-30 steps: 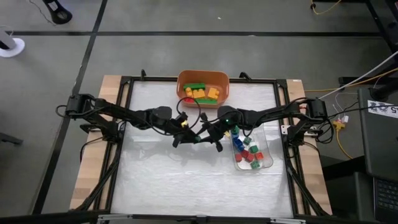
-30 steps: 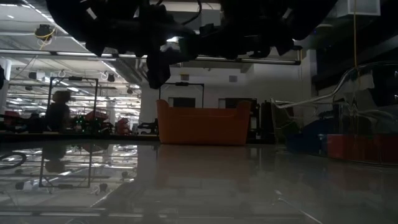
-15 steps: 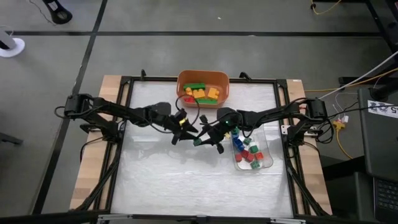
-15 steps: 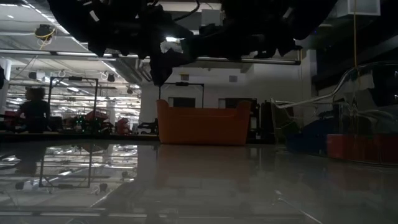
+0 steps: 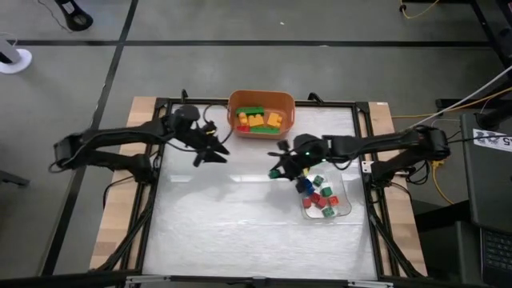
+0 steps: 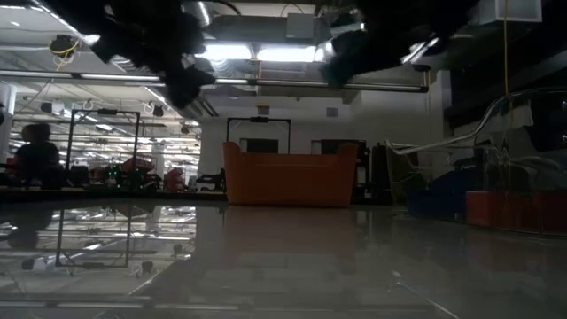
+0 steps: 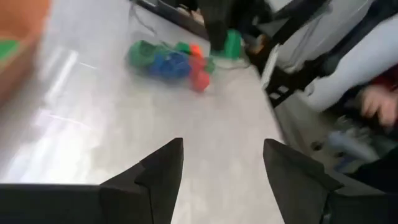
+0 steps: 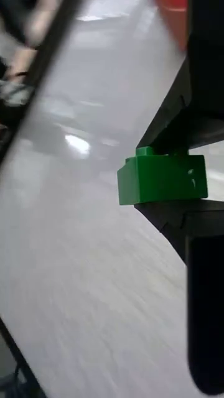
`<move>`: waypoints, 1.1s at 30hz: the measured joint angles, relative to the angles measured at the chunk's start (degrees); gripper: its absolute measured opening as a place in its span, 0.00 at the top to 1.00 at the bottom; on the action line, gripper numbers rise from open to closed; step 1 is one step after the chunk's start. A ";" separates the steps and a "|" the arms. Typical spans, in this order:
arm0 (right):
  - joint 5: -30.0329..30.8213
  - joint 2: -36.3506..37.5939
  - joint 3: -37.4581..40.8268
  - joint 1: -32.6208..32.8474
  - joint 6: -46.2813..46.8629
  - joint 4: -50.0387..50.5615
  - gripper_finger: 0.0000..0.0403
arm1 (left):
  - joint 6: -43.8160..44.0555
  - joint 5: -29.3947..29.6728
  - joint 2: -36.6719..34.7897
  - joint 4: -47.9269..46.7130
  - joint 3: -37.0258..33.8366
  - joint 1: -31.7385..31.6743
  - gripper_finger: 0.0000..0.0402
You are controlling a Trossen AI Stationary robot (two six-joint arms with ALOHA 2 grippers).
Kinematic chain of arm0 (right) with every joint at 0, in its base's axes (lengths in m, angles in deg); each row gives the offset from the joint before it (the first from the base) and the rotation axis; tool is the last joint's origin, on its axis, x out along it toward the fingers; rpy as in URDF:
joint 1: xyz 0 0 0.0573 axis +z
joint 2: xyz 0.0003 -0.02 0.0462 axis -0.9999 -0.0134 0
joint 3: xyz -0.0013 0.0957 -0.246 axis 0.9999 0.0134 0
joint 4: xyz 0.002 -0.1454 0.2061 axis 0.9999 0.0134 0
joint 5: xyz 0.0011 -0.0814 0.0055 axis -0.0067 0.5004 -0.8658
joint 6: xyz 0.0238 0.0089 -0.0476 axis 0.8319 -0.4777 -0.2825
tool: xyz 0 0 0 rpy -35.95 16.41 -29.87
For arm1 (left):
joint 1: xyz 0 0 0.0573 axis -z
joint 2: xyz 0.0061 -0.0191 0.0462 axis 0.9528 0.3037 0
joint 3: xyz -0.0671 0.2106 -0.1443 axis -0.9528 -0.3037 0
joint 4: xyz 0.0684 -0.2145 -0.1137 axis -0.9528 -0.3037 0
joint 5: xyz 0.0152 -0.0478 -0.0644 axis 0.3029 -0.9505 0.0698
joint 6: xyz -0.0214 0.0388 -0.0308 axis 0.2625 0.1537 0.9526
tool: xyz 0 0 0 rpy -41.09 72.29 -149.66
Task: Sort blocks by size
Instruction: Put the small green game piece into the transparent bin, then return to Home Position
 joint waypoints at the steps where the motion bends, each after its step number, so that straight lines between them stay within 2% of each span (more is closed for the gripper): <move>1: 0.95 1.66 -0.02 0.00 2.17 3.26 0.74 | -2.40 0.53 -1.98 -2.82 0.00 -0.73 0.48; 5: 5.79 7.68 0.00 -0.02 9.71 17.56 0.74 | -8.45 3.79 -8.74 -10.47 0.00 -2.54 0.48; 11: 10.10 13.80 0.02 -0.11 24.03 34.40 0.74 | -11.62 6.89 -15.14 -14.78 0.00 -3.06 0.48; 16: 13.33 14.43 0.02 -0.11 33.25 38.27 0.71 | -13.70 7.08 -16.78 -15.40 -0.01 -3.06 0.48; 26: 13.37 14.08 0.02 -0.13 35.06 39.49 0.46 | -12.48 7.09 -16.85 -15.95 0.00 -3.02 0.48; 33: 11.42 16.37 0.02 -0.17 36.96 47.57 0.40 | -13.26 7.04 -22.84 -16.62 -2.36 -1.25 0.48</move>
